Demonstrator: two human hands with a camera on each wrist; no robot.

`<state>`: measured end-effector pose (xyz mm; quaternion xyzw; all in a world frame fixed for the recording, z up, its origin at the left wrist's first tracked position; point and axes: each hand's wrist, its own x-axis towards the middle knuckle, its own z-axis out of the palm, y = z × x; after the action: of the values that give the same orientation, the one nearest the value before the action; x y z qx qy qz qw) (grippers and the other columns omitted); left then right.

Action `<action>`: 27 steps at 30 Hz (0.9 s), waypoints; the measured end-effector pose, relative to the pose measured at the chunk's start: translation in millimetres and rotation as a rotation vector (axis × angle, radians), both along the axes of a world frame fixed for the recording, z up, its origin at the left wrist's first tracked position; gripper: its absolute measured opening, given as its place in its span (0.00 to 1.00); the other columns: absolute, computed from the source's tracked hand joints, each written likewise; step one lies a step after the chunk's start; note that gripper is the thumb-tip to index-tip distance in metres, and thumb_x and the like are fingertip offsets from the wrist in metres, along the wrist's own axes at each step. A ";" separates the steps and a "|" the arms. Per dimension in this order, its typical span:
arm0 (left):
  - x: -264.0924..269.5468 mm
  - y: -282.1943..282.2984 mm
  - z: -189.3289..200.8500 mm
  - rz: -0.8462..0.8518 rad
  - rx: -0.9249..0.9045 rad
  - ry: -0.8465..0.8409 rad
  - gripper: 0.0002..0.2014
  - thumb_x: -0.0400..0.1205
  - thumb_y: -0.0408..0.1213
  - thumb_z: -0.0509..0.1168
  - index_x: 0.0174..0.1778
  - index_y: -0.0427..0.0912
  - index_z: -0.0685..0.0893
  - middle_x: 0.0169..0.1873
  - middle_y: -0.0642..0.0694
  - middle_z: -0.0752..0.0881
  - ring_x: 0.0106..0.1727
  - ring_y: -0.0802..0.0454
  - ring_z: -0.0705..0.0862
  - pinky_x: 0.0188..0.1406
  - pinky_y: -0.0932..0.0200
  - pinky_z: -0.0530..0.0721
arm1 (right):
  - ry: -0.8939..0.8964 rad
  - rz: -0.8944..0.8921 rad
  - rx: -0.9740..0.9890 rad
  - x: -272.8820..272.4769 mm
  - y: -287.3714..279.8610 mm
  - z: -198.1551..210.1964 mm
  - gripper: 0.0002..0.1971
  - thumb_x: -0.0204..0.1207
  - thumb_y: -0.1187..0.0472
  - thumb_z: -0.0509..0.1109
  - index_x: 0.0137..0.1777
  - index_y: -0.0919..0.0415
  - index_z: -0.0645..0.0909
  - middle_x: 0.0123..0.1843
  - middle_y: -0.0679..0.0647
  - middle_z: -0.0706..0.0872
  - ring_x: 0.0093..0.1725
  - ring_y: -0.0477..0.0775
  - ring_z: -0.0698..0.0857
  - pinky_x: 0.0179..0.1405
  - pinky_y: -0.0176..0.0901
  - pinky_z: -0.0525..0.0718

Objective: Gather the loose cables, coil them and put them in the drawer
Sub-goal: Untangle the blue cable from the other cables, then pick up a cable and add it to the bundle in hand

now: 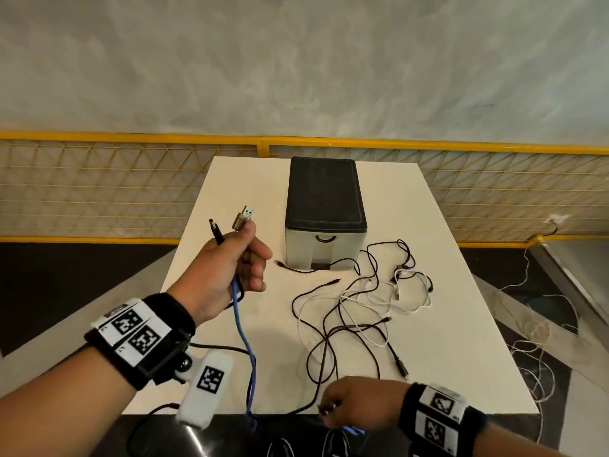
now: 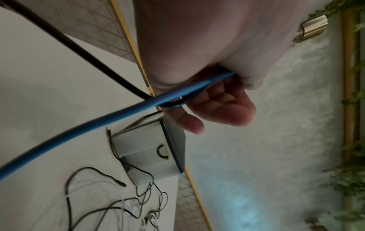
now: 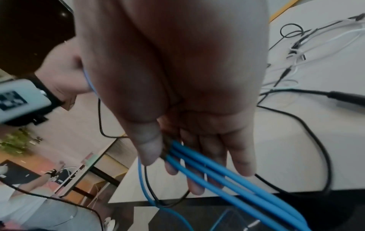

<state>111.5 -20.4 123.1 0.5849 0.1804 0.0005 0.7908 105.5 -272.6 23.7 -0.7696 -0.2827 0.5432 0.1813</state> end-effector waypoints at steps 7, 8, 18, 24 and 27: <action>7.3 -11.3 9.4 -0.056 -0.187 -0.099 0.23 0.78 0.53 0.60 0.33 0.38 0.90 0.25 0.40 0.85 0.23 0.45 0.86 0.31 0.48 0.89 | -0.205 -0.525 0.208 52.9 17.0 -6.7 0.09 0.72 0.52 0.68 0.46 0.55 0.86 0.40 0.50 0.88 0.38 0.47 0.84 0.34 0.40 0.77; 8.5 -11.2 9.7 -0.061 -0.203 -0.102 0.23 0.78 0.53 0.60 0.34 0.38 0.90 0.26 0.40 0.86 0.24 0.45 0.87 0.31 0.48 0.90 | -0.366 -0.603 0.218 72.0 19.9 -7.4 0.08 0.74 0.52 0.68 0.46 0.54 0.86 0.40 0.47 0.87 0.39 0.47 0.84 0.37 0.39 0.78; 17.0 -19.3 -10.7 -0.049 -0.253 0.012 0.23 0.76 0.53 0.62 0.46 0.35 0.89 0.35 0.37 0.90 0.35 0.43 0.91 0.35 0.45 0.90 | -0.952 -0.370 -0.142 154.6 59.1 -38.3 0.23 0.79 0.50 0.61 0.74 0.49 0.71 0.73 0.50 0.78 0.72 0.57 0.75 0.67 0.61 0.73; 21.8 -18.5 -21.2 -0.022 -0.221 0.085 0.24 0.79 0.53 0.60 0.49 0.35 0.89 0.41 0.36 0.92 0.41 0.41 0.93 0.42 0.42 0.90 | -0.921 -0.165 -0.349 153.8 66.3 -49.1 0.14 0.83 0.49 0.57 0.59 0.48 0.82 0.59 0.49 0.86 0.62 0.56 0.82 0.66 0.65 0.67; 26.1 -16.6 -29.9 0.004 -0.213 0.129 0.24 0.86 0.52 0.56 0.55 0.35 0.88 0.48 0.36 0.92 0.51 0.39 0.92 0.52 0.38 0.87 | -0.864 -0.436 -0.088 152.8 58.5 -29.9 0.12 0.83 0.49 0.57 0.49 0.47 0.82 0.52 0.47 0.86 0.54 0.54 0.84 0.62 0.55 0.73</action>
<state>137.6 -37.0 93.2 0.4963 0.2312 -0.0546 0.8350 258.3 -214.1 -6.2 -0.9729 -0.1412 0.1346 0.1242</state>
